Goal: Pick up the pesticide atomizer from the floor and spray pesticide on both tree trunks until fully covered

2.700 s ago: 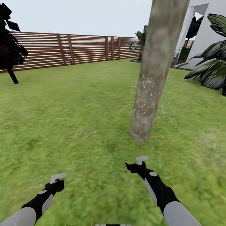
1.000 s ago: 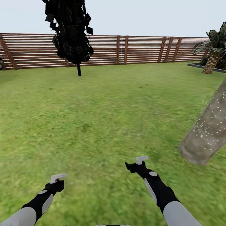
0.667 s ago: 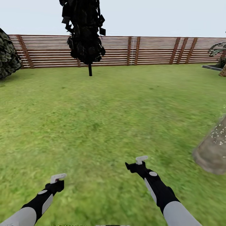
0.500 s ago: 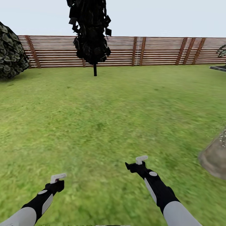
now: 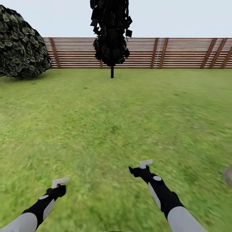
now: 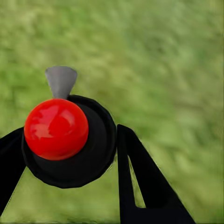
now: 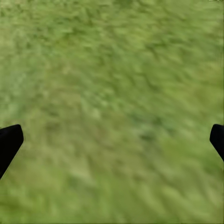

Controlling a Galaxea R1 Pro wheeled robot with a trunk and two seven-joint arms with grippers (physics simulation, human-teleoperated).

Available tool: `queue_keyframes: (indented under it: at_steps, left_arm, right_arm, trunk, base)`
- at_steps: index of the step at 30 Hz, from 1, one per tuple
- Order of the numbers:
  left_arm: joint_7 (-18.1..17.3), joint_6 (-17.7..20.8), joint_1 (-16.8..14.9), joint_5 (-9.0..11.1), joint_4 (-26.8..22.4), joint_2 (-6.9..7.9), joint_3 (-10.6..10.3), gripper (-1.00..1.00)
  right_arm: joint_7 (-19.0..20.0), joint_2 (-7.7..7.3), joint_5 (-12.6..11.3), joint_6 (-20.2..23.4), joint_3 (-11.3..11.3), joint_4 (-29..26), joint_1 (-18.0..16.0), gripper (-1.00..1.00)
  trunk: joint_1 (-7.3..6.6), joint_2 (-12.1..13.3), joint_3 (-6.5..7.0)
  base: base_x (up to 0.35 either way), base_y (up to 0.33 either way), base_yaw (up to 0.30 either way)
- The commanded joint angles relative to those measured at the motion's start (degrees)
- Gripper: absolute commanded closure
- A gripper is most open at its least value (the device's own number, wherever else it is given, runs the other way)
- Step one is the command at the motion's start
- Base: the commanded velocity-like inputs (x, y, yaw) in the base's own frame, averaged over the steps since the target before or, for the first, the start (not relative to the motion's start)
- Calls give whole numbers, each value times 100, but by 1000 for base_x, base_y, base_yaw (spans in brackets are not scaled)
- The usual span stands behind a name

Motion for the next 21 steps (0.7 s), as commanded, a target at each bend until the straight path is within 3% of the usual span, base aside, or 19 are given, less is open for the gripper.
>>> queue_keyframes:
  at_steps: [1, 8, 21]
  left_arm:
    - [1, 0, 0, -1, -2, 0, 1, 100]
    - [1, 0, 0, -1, -10, 5, 8, 100]
    - [0, 9, -3, -8, -12, 6, 9, 100]
  right_arm:
    - [0, 0, 0, 0, -1, 0, 0, -100]
    - [0, 6, 0, 16, 7, -280, 0, -100]
    - [0, 9, -9, 18, 16, -295, 0, -100]
  trunk:
    - [0, 0, 0]
    - [0, 0, 0]
    - [0, 0, 0]
  base:
    - [0, 0, 284]
    - [0, 0, 283]
    - [0, 0, 283]
